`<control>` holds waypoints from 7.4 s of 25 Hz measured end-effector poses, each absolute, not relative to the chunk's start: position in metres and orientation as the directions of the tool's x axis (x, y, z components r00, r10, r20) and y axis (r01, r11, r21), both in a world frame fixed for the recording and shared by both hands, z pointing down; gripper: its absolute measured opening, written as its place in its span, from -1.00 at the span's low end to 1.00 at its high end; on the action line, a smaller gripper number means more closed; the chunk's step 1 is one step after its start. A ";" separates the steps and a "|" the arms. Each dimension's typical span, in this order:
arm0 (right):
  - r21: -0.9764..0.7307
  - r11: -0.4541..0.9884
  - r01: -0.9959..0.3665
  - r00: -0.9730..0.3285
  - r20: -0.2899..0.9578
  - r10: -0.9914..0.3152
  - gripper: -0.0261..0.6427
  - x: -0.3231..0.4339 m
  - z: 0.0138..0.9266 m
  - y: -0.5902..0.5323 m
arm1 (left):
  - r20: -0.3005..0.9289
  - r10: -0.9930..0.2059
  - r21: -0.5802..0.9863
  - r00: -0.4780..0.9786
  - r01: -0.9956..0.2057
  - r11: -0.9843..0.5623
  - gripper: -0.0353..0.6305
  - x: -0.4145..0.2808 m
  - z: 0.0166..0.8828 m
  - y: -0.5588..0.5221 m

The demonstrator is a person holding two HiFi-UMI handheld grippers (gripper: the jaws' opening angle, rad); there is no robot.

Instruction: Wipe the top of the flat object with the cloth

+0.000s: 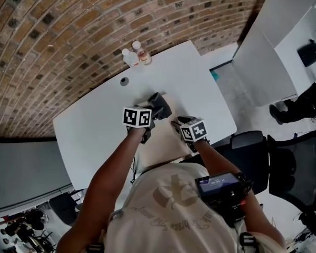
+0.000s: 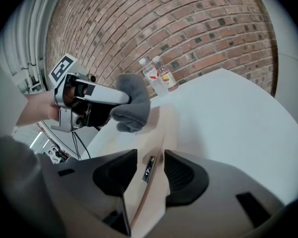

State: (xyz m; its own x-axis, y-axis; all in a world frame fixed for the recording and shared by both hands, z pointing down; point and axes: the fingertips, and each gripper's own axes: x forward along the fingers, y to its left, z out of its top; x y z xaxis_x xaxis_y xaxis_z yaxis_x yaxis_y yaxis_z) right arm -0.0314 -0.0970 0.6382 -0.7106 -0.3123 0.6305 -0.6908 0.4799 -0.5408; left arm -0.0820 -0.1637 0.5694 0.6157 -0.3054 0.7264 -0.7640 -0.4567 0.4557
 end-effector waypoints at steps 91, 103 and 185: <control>-0.496 0.483 -0.722 -0.666 0.687 -0.291 -0.43 -0.011 0.646 -0.031 | 0.783 -0.143 0.520 0.606 -0.763 -0.385 -0.58 -0.082 0.623 -0.094; -0.506 0.463 -0.728 -0.668 0.675 -0.313 -0.43 -0.010 0.650 -0.030 | 0.813 -0.256 0.465 0.522 -0.848 -0.254 -0.57 -0.187 0.622 -0.064; -0.634 0.557 -0.536 -0.785 0.617 -0.053 -0.32 -0.038 0.651 -0.133 | 0.845 -0.295 0.459 0.447 -0.888 -0.028 -0.58 -0.190 0.615 0.023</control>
State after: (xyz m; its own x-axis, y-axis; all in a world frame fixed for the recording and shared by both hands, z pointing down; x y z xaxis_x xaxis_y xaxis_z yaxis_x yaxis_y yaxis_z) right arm -0.0384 -0.1333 0.6506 -0.7854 -0.0534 0.6167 -0.5361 0.5568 -0.6345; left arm -0.1901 0.0229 0.6148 0.4465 -0.2949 0.8448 -0.8878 -0.0284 0.4593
